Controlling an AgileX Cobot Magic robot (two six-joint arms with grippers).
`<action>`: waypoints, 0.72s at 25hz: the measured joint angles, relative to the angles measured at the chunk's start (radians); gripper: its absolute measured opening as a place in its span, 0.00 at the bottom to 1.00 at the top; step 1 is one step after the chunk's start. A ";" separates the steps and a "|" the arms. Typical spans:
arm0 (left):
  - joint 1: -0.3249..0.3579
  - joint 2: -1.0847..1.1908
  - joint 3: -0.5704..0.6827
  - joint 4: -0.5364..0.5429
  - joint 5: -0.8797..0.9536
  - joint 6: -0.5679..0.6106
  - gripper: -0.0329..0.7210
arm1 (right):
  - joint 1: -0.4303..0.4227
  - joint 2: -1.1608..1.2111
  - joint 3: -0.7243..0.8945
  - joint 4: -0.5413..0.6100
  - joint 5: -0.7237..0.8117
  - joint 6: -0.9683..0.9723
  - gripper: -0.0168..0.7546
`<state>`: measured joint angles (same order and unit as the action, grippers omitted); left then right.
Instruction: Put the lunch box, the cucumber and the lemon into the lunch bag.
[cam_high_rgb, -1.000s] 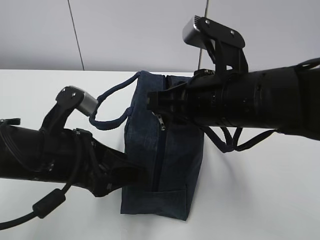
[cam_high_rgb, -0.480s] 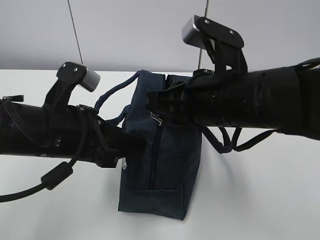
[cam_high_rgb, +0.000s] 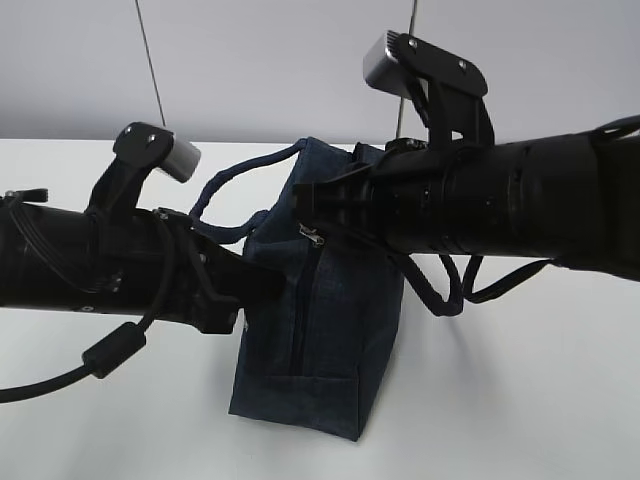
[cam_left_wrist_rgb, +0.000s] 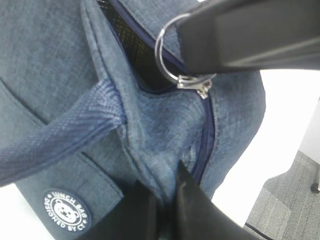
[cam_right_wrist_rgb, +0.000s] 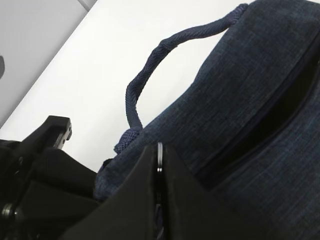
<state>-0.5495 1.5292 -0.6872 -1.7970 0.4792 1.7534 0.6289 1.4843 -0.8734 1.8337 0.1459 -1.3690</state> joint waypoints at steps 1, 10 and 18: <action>0.000 0.000 0.000 0.005 0.000 -0.007 0.04 | 0.000 0.000 0.000 0.000 -0.004 0.000 0.02; 0.000 -0.002 -0.006 0.046 0.005 -0.047 0.04 | 0.000 -0.019 -0.020 0.000 -0.114 -0.026 0.02; 0.000 -0.002 -0.012 0.104 0.020 -0.114 0.04 | 0.003 -0.019 -0.038 0.006 -0.160 -0.072 0.02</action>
<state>-0.5495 1.5275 -0.6990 -1.6933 0.4989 1.6395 0.6322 1.4658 -0.9110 1.8402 -0.0138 -1.4405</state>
